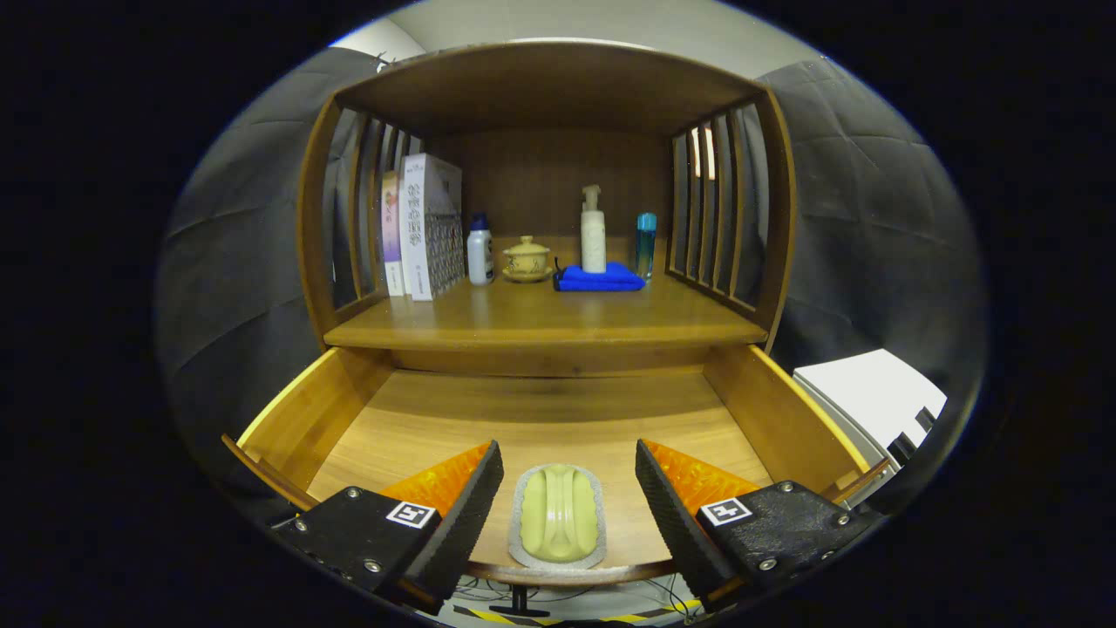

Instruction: Pull open the drawer, take out the items inside it, and place them on the countertop above the cabinet.

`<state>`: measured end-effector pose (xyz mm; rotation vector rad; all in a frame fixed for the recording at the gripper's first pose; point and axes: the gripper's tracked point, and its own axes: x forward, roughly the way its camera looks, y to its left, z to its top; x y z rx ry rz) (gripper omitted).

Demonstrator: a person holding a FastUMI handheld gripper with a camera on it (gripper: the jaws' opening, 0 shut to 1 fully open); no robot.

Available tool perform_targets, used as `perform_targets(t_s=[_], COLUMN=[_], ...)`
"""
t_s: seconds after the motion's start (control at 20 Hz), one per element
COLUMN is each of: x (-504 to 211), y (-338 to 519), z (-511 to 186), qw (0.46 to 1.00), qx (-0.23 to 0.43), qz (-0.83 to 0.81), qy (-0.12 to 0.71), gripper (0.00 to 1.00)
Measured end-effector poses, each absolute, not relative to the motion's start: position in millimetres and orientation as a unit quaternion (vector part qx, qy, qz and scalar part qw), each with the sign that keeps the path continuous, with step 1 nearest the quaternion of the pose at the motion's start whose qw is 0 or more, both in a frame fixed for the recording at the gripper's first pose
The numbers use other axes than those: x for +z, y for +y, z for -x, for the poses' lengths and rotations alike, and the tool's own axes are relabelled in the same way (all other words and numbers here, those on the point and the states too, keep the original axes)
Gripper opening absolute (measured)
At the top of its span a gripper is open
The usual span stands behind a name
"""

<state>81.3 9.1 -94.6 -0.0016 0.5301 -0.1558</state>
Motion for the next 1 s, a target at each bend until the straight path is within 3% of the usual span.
perform_targets(t_s=[0.25, 0.55, 0.75, 0.9, 1.0], x=[-133.8, -146.8, -149.1, -150.7, -151.5], y=[7.8, -1.4, -8.7, 1.8, -0.4], z=[-95.7, -92.1, -84.8, -90.8, -91.4], qw=[0.939, 0.926, 0.914, 0.917, 0.918], qx=[-0.077, -0.099, -0.121, -0.097, -0.095], qz=[0.015, -0.019, 0.000, -0.006, -0.008], qy=[0.334, 0.363, 0.388, 0.388, 0.384], gripper=[0.93, 0.79, 0.60, 0.30, 0.25])
